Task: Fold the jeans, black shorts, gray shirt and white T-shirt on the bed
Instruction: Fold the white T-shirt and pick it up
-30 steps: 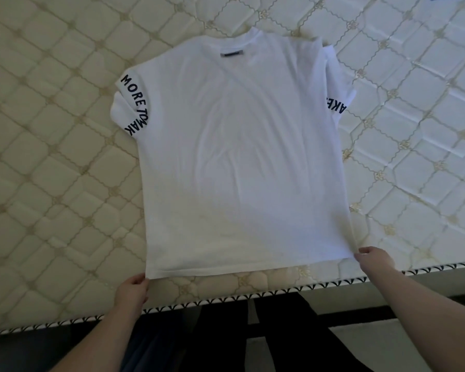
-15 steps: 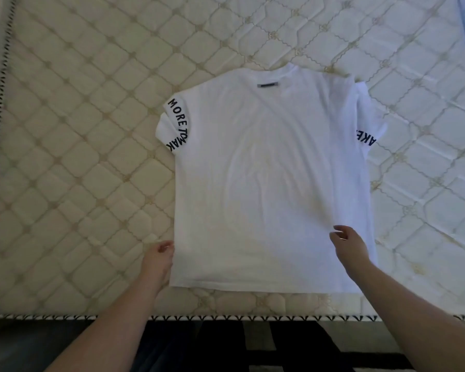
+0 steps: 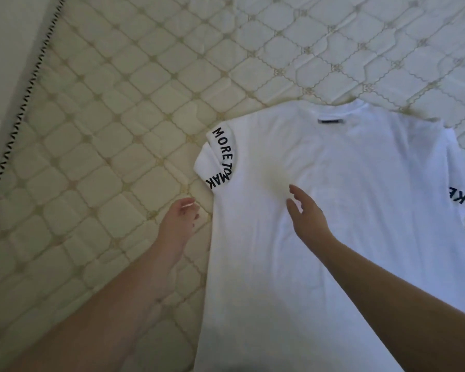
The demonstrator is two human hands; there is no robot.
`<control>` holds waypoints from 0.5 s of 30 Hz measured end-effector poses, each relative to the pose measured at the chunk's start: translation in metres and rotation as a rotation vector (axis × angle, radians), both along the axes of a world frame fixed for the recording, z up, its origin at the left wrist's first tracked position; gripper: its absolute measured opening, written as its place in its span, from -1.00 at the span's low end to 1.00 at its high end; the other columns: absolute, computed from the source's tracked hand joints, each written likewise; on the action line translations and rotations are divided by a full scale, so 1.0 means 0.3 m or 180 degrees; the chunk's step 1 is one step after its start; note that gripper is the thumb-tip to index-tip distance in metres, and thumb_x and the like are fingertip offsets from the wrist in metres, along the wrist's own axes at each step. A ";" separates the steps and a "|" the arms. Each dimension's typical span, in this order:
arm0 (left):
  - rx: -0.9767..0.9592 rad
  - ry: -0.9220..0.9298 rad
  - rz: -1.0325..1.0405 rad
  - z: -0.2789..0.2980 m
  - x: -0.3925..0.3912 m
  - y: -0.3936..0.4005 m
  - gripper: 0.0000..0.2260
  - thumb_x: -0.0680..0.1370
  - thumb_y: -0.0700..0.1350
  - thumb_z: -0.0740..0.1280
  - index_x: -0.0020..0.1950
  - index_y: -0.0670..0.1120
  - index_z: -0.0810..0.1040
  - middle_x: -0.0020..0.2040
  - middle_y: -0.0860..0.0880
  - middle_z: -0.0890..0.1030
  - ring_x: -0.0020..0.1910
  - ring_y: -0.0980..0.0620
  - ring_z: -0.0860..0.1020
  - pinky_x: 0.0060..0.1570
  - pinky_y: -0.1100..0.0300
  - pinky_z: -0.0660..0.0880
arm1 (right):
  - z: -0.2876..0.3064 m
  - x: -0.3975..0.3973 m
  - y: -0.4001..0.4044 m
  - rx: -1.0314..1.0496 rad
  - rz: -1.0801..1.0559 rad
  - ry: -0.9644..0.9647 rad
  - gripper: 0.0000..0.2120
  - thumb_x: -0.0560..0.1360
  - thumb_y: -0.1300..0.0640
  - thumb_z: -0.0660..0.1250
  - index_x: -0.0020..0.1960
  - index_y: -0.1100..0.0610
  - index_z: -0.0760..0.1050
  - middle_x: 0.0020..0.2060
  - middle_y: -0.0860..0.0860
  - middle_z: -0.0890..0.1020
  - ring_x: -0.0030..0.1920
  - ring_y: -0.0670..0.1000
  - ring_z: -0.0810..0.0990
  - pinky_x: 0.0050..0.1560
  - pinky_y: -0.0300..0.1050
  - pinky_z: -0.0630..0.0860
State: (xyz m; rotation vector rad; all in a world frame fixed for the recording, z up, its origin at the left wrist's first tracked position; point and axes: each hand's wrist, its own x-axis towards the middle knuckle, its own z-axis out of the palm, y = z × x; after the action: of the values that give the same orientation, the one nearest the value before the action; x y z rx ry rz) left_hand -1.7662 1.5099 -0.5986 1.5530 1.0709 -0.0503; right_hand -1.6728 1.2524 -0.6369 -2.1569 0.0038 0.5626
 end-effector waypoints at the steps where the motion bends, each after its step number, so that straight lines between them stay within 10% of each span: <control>1: 0.0113 0.0006 -0.0052 -0.014 0.034 0.023 -0.83 0.61 -0.12 0.27 0.19 -0.04 0.52 0.01 -0.03 0.60 -0.05 0.04 0.56 -0.04 0.16 0.47 | -0.015 0.044 0.042 -0.0114 0.0164 -0.0208 -0.57 0.65 0.01 0.17 0.50 0.01 0.29 0.42 -0.05 0.42 0.41 -0.03 0.37 0.33 -0.21 0.25; 5: 0.0599 0.0073 -0.0262 -0.079 0.186 0.095 -0.73 0.59 0.04 0.28 0.29 0.08 0.45 0.05 0.11 0.56 -0.14 0.11 0.53 -0.23 0.28 0.39 | -0.074 0.233 0.181 -0.0455 0.0653 -0.0859 -0.51 0.65 0.08 0.13 0.56 0.12 0.16 0.53 0.05 0.23 0.52 0.02 0.17 0.44 -0.21 0.04; 10: 0.0584 0.0110 -0.0564 -0.150 0.377 0.152 -0.49 0.58 0.13 0.29 0.49 0.00 0.30 0.33 0.05 0.46 0.17 0.04 0.49 0.10 0.14 0.40 | -0.139 0.432 0.314 -0.0828 0.1067 -0.1398 -0.50 0.65 0.14 0.10 0.56 0.19 0.12 0.56 0.11 0.14 0.56 0.08 0.08 0.54 -0.04 0.05; 15: 0.0561 0.0422 -0.0803 -0.207 0.499 0.199 -0.58 0.56 0.14 0.33 0.33 -0.05 0.46 0.19 -0.01 0.58 0.11 -0.06 0.57 0.15 0.00 0.50 | -0.244 0.542 0.408 -0.1148 0.1309 -0.1568 -0.49 0.67 0.09 0.04 0.58 0.16 0.06 0.57 0.07 0.09 0.57 0.04 0.02 0.55 -0.08 -0.04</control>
State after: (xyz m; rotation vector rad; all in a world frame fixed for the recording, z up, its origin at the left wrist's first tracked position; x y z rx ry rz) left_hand -1.6167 1.5698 -0.6606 1.8599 0.9972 -0.2399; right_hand -1.5101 1.3748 -0.7100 -2.6180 -0.6642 0.2513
